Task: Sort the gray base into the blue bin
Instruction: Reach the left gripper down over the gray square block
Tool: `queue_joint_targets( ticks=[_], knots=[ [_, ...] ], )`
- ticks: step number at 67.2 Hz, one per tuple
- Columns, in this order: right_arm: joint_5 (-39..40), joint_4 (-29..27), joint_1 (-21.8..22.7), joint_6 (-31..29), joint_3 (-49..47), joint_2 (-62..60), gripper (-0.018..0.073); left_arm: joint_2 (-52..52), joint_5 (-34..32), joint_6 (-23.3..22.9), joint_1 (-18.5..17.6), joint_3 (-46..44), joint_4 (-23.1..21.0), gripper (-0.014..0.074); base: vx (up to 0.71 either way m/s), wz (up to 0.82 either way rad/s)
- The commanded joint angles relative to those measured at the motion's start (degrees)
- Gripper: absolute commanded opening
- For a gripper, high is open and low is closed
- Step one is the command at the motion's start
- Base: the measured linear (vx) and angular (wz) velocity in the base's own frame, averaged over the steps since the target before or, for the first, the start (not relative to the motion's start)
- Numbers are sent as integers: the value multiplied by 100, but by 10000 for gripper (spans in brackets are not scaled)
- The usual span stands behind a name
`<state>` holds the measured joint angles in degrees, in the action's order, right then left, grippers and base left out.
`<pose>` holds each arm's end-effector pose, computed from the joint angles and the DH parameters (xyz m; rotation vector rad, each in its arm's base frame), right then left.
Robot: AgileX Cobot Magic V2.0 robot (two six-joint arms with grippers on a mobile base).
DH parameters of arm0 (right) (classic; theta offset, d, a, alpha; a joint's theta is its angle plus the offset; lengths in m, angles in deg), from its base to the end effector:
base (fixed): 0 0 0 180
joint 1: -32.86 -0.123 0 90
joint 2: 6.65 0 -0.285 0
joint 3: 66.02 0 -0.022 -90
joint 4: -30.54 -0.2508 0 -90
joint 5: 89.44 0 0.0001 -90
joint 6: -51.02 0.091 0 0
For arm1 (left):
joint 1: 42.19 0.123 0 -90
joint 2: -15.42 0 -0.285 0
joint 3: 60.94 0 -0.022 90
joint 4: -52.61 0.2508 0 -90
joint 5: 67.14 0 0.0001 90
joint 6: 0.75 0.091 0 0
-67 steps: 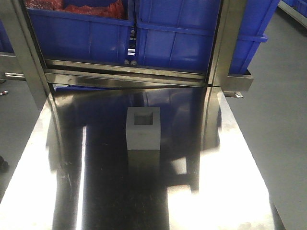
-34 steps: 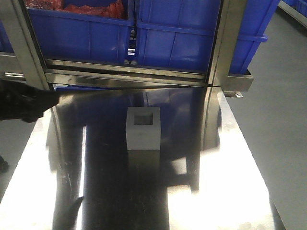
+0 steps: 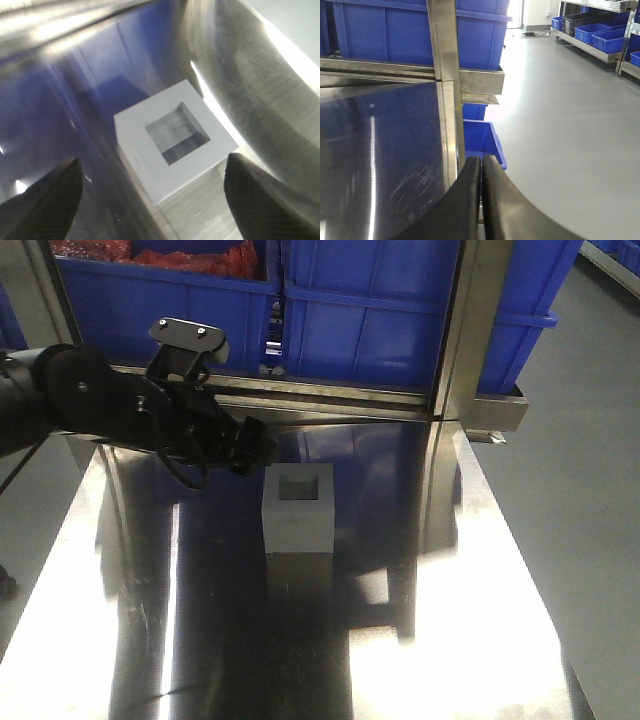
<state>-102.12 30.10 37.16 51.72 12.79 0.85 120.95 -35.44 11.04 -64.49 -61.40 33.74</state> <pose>0.0560 -0.0041 0.1840 0.0806 1.7260 -0.0394 0.3523 -0.1612 0.2897 0.4538 2.3458 -0.4253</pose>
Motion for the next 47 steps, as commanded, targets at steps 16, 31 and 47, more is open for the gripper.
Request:
queue_joint_targets(
  ticks=[16,31,47],
  knots=[
    [426,43,27,-70,11,106,-5,960,284,-832,-35,-1232,72,577,0,0],
    [426,43,27,-70,11,106,-5,1502,389,-971,-35,-1663,48,577,0,0],
    [426,43,27,-70,11,106,-5,1839,505,-977,-30,-1723,33,577,0,0]
  ],
)
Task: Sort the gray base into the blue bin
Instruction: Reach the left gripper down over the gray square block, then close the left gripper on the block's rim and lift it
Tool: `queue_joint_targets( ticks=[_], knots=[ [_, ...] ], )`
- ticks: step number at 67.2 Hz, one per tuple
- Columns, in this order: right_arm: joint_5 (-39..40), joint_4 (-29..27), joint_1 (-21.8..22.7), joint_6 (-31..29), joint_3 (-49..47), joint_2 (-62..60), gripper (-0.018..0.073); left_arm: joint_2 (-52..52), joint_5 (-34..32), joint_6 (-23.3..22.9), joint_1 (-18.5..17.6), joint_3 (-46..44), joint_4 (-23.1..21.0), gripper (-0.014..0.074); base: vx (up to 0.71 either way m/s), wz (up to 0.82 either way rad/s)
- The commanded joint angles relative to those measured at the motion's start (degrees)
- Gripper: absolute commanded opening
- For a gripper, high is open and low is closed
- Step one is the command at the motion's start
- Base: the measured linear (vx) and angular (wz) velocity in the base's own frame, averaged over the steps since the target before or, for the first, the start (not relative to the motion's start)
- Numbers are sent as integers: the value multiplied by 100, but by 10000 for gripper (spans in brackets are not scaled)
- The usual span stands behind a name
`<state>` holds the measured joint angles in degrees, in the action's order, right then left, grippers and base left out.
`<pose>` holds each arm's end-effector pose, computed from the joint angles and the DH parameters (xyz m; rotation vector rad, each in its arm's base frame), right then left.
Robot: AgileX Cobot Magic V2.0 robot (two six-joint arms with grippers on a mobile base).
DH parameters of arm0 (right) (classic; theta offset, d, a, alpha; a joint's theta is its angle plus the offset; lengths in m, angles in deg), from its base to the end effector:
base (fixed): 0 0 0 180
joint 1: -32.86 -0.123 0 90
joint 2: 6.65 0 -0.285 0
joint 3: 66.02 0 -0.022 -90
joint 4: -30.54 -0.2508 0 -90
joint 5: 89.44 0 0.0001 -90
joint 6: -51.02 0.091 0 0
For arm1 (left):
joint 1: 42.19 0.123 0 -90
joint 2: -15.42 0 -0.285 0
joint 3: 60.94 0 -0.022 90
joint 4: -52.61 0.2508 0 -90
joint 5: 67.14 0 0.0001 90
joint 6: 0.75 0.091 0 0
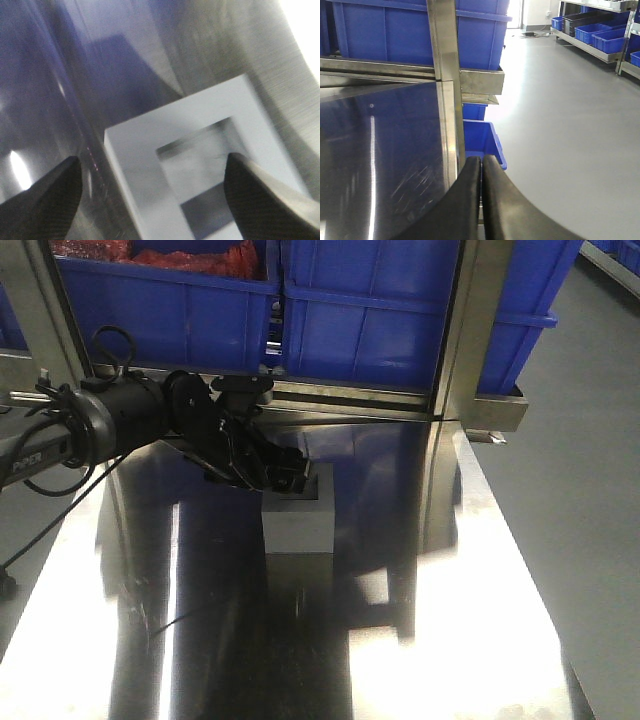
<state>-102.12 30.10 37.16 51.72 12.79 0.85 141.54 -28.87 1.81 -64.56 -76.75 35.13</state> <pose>0.0560 -0.0041 0.1840 0.0806 1.7260 -0.0394 0.4181 -0.1904 0.2115 0.3228 2.5921 -0.4567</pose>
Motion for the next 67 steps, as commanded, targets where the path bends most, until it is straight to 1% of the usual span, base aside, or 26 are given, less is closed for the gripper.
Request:
queue_joint_targets(
  ticks=[1,25,30,34,38,40,41,44,45,49,57,59,67],
  knots=[
    [426,43,27,-70,11,106,-5,-205,-144,-54,-23,-188,-106,577,0,0],
    [426,43,27,-70,11,106,-5,-108,36,-54,-23,-188,-106,575,0,0],
    [426,43,27,-70,11,106,-5,-108,129,-49,-23,-188,-106,556,0,0],
    [426,43,27,-70,11,106,-5,-108,241,-49,-23,-188,-106,509,0,0],
    [426,43,27,-70,11,106,-5,-108,331,-49,-23,-188,-106,435,0,0],
    [426,43,27,-70,11,106,-5,-108,391,-37,-23,-188,-106,392,0,0],
    [426,43,27,-70,11,106,-5,-108,427,-36,-23,-188,-106,357,0,0],
    [426,43,27,-70,11,106,-5,-108,486,-23,-23,-188,-106,298,0,0],
    [426,43,27,-70,11,106,-5,-108,502,-23,-23,-188,-101,262,0,0],
    [426,43,27,-70,11,106,-5,-108,547,7,-23,-188,-101,167,0,0],
    [426,43,27,-70,11,106,-5,-108,559,12,-23,-188,-101,12,0,0],
    [426,43,27,-70,11,106,-5,-108,559,12,-23,-188,-101,-10,0,0],
    [426,43,27,-70,11,106,-5,-108,539,12,-23,-188,-101,-8,0,0]
  ],
)
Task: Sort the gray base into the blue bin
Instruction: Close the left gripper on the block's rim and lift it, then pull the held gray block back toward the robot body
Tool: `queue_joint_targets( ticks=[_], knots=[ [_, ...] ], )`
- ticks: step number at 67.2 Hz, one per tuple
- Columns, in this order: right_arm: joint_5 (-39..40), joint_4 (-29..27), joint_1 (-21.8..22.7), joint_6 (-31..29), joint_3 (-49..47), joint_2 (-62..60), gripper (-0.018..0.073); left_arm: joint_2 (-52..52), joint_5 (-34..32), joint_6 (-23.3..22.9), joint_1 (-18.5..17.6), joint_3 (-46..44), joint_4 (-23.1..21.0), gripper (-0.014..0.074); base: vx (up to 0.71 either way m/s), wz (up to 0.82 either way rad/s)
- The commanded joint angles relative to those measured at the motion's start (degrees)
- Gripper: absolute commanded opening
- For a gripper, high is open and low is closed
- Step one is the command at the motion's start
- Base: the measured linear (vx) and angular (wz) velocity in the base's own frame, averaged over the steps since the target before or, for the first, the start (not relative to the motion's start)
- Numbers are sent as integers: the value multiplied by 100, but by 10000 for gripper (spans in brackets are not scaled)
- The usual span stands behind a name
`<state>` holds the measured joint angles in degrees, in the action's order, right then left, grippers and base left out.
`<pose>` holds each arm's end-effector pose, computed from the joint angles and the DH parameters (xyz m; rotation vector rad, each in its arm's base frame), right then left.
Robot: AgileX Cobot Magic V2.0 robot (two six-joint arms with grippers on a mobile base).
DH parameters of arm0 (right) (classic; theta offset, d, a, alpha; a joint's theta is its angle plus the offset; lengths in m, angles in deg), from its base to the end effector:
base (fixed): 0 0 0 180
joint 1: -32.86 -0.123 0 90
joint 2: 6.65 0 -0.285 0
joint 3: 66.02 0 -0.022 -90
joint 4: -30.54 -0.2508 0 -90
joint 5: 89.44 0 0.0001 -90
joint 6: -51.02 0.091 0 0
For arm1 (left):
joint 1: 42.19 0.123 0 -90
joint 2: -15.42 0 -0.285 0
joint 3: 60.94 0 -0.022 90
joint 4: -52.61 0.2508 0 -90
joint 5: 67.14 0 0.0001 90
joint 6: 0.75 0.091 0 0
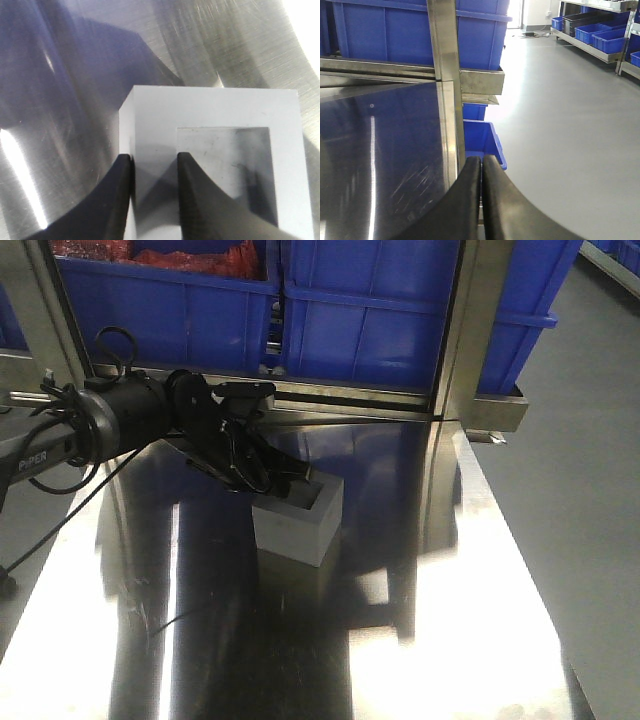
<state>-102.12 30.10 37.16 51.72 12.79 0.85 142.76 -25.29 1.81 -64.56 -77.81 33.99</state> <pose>0.0560 -0.0041 0.1840 0.0806 1.7260 -0.0394 0.4169 -0.1926 0.2048 0.3276 2.6567 -0.4790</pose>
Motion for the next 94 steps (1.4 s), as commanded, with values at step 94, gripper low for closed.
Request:
queue_joint_targets(
  ticks=[94],
  knots=[
    [426,43,27,-70,11,106,-5,-7988,-2683,548,-126,4856,783,-8,0,0]
  ],
)
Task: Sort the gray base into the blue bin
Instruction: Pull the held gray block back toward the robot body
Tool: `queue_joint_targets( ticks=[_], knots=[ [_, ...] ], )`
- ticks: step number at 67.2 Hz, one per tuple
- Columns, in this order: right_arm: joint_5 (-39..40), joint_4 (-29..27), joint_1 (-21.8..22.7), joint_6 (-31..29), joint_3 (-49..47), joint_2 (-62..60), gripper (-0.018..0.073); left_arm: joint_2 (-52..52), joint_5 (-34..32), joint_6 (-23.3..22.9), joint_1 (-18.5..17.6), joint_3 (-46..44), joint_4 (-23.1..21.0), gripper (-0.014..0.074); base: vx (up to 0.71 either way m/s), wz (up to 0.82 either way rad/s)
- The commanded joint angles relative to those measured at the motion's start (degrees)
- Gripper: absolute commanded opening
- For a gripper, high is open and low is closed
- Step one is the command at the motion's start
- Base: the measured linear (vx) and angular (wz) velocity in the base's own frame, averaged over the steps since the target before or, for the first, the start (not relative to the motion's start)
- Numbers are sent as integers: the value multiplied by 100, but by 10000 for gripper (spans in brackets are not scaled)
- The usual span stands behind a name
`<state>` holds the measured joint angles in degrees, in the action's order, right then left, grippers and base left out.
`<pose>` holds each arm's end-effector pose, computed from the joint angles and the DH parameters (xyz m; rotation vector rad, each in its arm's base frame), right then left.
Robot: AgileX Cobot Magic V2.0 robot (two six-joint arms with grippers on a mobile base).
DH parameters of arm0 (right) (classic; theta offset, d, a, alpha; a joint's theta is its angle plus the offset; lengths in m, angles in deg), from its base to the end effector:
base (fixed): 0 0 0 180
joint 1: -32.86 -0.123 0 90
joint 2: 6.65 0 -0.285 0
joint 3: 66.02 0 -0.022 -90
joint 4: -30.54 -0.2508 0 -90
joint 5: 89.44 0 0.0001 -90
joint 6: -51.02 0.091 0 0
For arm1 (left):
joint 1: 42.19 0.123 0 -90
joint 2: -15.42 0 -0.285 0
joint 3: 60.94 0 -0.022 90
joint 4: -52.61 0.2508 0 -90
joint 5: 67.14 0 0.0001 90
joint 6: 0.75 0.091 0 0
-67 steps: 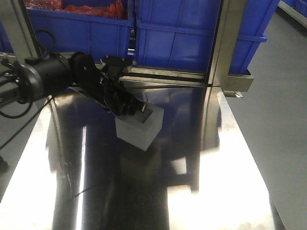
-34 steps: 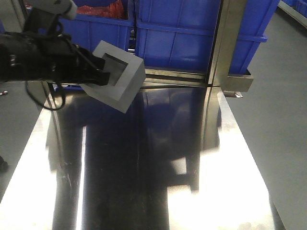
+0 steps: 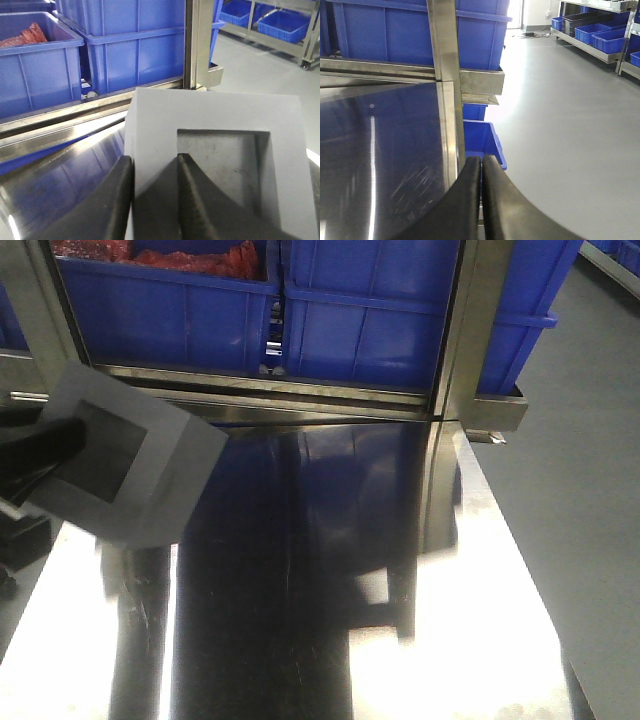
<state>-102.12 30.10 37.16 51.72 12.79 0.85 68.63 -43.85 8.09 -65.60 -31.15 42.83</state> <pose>0.0560 -0.0041 0.1840 0.0806 1.7260 -0.0394 0.1470 -0.0703 0.3785 0.4217 1.8152 -0.3481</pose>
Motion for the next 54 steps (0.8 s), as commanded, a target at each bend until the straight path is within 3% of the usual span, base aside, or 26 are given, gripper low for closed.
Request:
queue_joint_targets(
  ticks=[1,27,54],
  knots=[
    [426,43,27,-70,11,106,-5,-665,-885,-80,-22,265,-118,-8,0,0],
    [426,43,27,-70,11,106,-5,-3045,-1998,-238,-22,2133,-148,-8,0,0],
    [426,43,27,-70,11,106,-5,-3316,-1988,-230,-22,2328,-132,-8,0,0]
  ],
)
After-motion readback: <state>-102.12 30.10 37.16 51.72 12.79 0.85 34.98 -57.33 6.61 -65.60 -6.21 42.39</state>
